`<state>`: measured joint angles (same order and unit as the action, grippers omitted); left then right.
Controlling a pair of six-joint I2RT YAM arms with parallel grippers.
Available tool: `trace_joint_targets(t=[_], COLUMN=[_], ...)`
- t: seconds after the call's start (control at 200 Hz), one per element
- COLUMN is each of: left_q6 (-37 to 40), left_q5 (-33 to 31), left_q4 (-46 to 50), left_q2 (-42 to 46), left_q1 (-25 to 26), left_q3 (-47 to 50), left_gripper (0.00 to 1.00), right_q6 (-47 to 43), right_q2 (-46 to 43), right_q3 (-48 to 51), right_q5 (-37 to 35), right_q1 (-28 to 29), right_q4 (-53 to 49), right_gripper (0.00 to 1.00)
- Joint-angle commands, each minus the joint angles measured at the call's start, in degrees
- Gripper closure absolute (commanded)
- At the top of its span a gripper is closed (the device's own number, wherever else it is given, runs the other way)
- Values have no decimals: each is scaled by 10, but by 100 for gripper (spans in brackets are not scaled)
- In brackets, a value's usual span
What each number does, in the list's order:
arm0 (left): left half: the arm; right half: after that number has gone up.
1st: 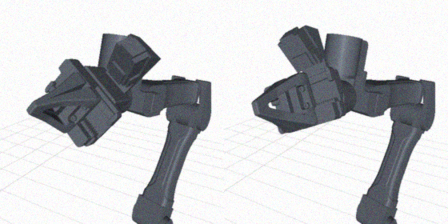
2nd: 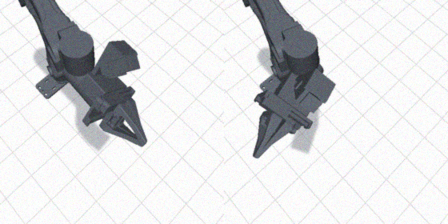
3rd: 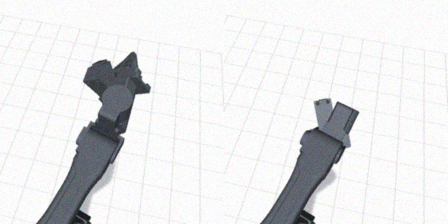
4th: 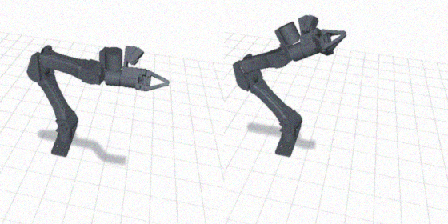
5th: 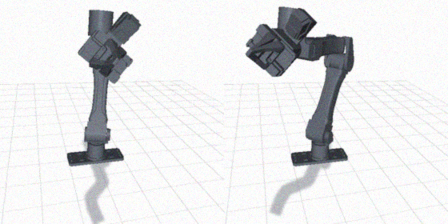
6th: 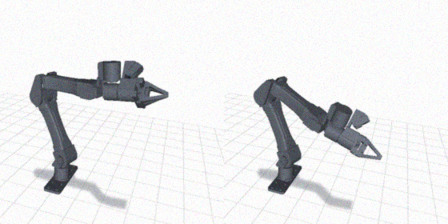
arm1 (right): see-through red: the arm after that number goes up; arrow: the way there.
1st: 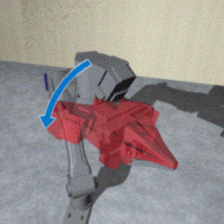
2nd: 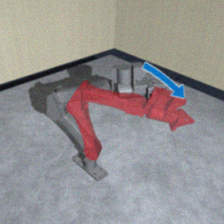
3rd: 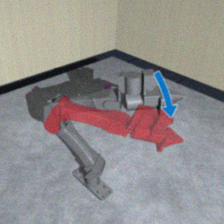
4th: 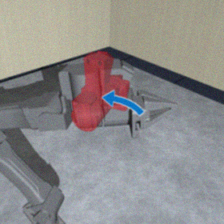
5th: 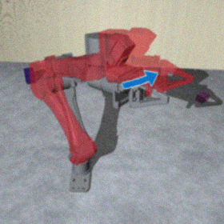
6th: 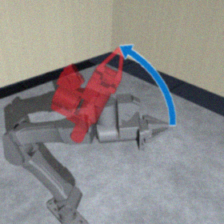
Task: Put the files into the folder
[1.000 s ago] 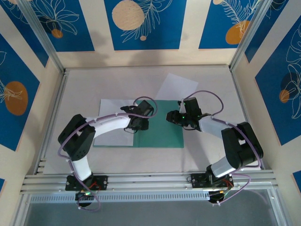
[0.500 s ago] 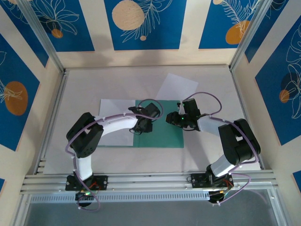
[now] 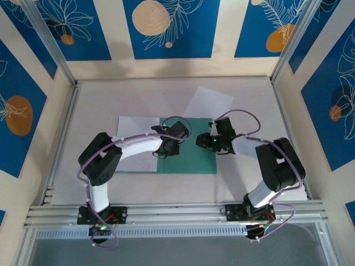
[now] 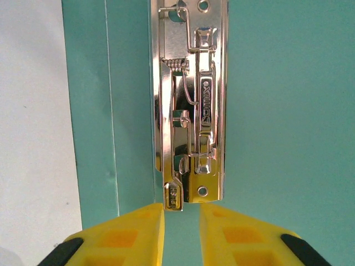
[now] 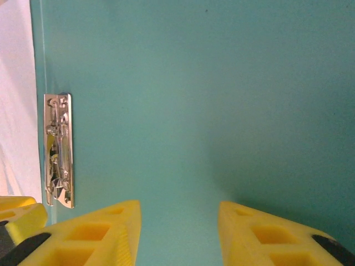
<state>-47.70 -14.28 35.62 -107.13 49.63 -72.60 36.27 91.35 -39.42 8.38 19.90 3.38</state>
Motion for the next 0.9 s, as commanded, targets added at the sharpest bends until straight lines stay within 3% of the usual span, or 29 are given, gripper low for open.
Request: trace_joint_targets(t=[0.0,0.63,0.69,0.78,0.895], left_q6=[-4,1,4,6,8], left_q5=[-11,2,0,-3,-9], left_q4=[9,-4,-2,2,5], left_q2=[-12,-18,-17,-17,-14], left_q1=[-5,-15,-15,-15,-15], left_q3=[3,11,10,5,2], left_gripper=[77,83,83,73,72], right_q6=[-1,-2,-2,-2,-3], right_q2=[6,14,15,16,18], right_q3=[-18,-21,-21,-22,-24], right_q5=[8,8,8,8,9], right_q1=[0,0,0,0,0], right_q4=[-7,-11,-11,-12,-12], right_gripper=[58,58,58,58,58])
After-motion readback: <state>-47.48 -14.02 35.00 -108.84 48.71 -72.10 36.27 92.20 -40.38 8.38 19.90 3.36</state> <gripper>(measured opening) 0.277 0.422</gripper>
